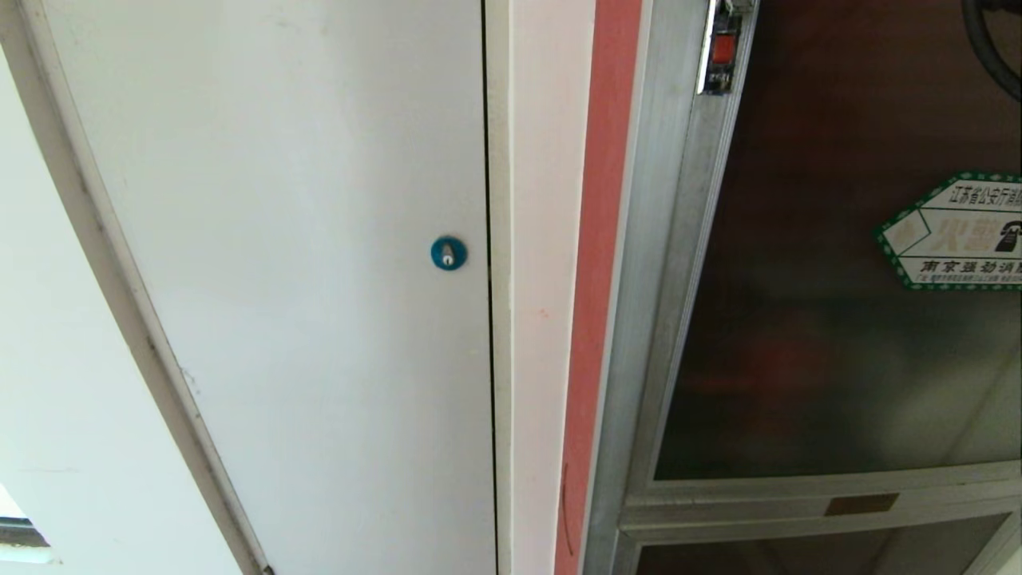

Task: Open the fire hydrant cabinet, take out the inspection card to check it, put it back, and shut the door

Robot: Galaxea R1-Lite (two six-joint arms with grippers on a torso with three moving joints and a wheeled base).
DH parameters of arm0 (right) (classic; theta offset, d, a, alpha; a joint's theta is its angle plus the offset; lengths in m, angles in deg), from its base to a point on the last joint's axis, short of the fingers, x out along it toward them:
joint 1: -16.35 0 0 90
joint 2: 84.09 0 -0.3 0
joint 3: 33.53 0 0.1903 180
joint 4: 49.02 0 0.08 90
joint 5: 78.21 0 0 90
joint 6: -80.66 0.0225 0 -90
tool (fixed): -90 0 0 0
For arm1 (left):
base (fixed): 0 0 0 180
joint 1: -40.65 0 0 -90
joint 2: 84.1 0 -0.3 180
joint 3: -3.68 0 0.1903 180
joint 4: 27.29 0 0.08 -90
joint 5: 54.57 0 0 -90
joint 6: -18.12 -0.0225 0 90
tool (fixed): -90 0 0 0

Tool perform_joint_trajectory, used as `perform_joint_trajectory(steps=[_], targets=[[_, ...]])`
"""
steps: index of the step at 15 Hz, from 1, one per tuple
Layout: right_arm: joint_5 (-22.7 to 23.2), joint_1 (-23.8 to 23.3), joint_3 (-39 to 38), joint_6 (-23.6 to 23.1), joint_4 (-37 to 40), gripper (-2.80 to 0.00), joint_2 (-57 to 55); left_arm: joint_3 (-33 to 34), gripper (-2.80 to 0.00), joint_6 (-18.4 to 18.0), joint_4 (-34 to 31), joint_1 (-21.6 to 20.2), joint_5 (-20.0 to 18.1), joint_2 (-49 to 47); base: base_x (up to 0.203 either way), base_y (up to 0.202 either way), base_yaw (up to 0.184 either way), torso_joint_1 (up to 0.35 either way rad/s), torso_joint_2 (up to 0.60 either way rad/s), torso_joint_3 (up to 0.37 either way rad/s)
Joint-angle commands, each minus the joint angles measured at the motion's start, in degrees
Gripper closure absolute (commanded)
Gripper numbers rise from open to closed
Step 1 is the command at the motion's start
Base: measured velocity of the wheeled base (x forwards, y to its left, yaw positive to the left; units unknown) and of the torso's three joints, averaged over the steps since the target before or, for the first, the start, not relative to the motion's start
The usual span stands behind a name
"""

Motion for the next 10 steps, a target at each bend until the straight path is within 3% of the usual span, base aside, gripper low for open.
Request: perform_joint_trajectory(steps=[1,7,10], targets=[[0.2,1.1,-0.8,0.0,0.0,0.00,2.3,1.2,0.00,0.0,0.0,0.0,0.0,0.0,0.000,0.000,0.000,0.000,0.00,0.000],[0.4,4.7,-13.3,-2.4,-0.1,0.00,8.8,1.2,0.00,0.0,0.0,0.0,0.0,0.0,0.000,0.000,0.000,0.000,0.00,0.000],[0.4,4.8,-15.4,-2.6,-0.4,0.00,9.3,1.3,0.00,0.0,0.0,0.0,0.0,0.0,0.000,0.000,0.000,0.000,0.00,0.000]])
